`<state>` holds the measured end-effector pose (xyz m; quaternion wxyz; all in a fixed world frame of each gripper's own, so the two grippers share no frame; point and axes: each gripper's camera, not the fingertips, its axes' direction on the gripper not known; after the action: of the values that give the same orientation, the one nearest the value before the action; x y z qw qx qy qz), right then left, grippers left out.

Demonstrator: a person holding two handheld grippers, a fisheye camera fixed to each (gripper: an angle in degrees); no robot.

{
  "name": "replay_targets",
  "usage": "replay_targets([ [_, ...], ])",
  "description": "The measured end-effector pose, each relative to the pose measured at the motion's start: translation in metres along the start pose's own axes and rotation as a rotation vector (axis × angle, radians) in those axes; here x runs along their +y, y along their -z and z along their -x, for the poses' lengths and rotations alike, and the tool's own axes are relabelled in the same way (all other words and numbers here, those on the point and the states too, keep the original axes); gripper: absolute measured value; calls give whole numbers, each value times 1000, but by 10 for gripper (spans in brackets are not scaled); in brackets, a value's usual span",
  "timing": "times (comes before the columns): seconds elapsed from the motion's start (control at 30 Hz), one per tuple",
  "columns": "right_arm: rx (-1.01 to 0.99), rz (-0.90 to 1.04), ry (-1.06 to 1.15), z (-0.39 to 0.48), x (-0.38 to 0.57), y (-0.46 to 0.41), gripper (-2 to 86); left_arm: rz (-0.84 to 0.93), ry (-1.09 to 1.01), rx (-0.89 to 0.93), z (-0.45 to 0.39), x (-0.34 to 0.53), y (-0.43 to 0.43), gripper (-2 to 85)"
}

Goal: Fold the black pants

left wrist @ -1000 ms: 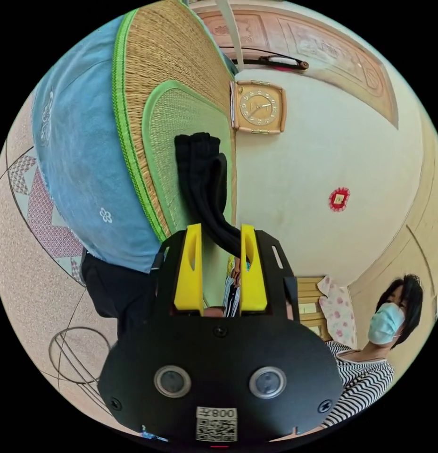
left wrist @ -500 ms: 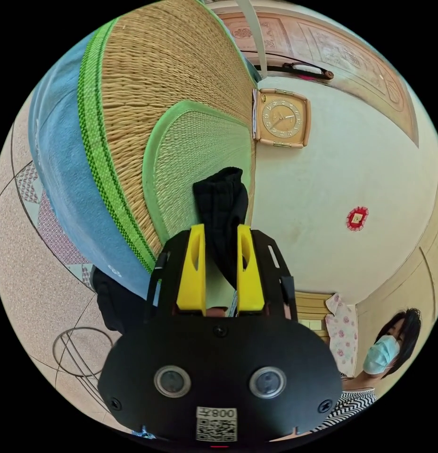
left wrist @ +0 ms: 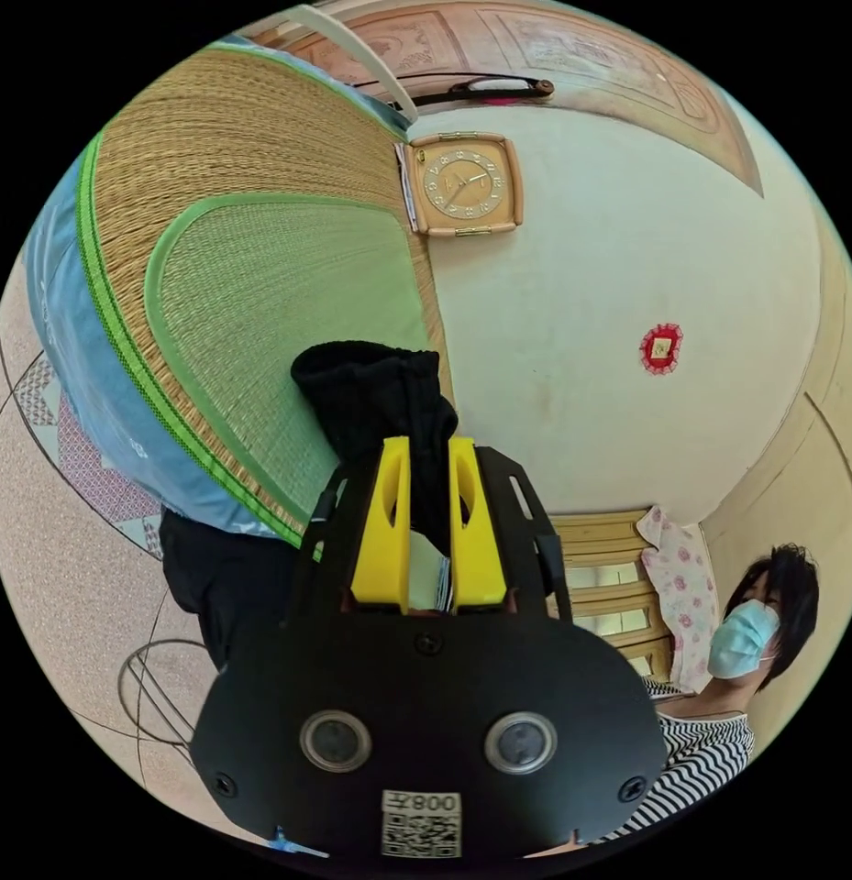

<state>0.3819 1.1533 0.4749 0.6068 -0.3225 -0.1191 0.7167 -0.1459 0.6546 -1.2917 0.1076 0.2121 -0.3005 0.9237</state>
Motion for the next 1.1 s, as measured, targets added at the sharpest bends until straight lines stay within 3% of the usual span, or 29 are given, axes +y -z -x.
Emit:
replay_targets([
  [0.2,-50,-91,44,-14,64,48,11,101,-74,-8,-97,3,-40,72],
  [0.4,-52,-268,109,-22,129,125,11,280,-164,5,-209,-7,-137,71],
  [0.6,-3,-541,245,-3,202,241,10,528,-317,111,-357,-7,-309,71],
  [0.83,276,-870,514,70,312,367,12,823,-524,363,-571,53,-546,71],
  [1.0,429,-1025,485,47,379,400,14,991,-622,398,-656,112,-670,72],
  [1.1,423,-1071,328,-19,399,409,16,1075,-682,276,-665,145,-734,73],
])
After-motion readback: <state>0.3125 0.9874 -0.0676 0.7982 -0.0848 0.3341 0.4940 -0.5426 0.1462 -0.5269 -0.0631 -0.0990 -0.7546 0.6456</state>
